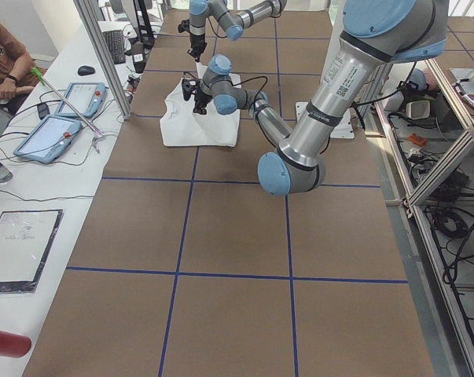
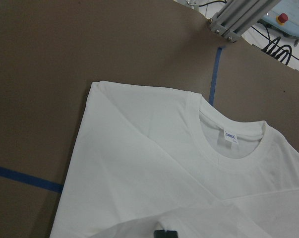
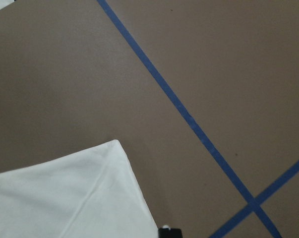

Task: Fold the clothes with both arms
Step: 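Lift the hem with both grippers and fold it toward the collar, then release the hem and raise both grippers above the folded shirt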

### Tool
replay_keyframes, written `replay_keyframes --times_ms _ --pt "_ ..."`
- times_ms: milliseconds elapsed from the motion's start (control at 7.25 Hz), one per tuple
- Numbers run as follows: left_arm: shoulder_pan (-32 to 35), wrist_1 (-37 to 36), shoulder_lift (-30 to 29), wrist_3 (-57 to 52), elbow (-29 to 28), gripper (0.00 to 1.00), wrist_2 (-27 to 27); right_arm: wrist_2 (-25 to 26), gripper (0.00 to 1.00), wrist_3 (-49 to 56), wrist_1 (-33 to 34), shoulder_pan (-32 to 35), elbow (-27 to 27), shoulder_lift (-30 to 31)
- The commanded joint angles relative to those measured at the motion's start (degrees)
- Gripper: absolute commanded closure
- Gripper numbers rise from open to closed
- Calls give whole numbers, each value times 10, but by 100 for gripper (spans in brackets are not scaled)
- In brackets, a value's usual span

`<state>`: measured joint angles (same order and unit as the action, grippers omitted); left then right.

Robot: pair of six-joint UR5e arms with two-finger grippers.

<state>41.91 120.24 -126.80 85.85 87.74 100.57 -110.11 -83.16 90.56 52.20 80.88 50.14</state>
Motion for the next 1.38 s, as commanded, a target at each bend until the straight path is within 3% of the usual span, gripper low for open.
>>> replay_keyframes --times_ms 0,276,689,1241 --pt "28 47 -24 -29 -84 100 0 -1 100 3 -91 9 -113 -35" --pt "41 94 -31 -45 -148 100 -3 -1 100 4 -104 8 -142 -43" --pt "45 106 -35 -45 -168 100 -5 1 100 5 -129 8 -189 -62" --pt "58 123 -49 -44 -198 100 -6 6 100 9 -134 7 -210 -70"
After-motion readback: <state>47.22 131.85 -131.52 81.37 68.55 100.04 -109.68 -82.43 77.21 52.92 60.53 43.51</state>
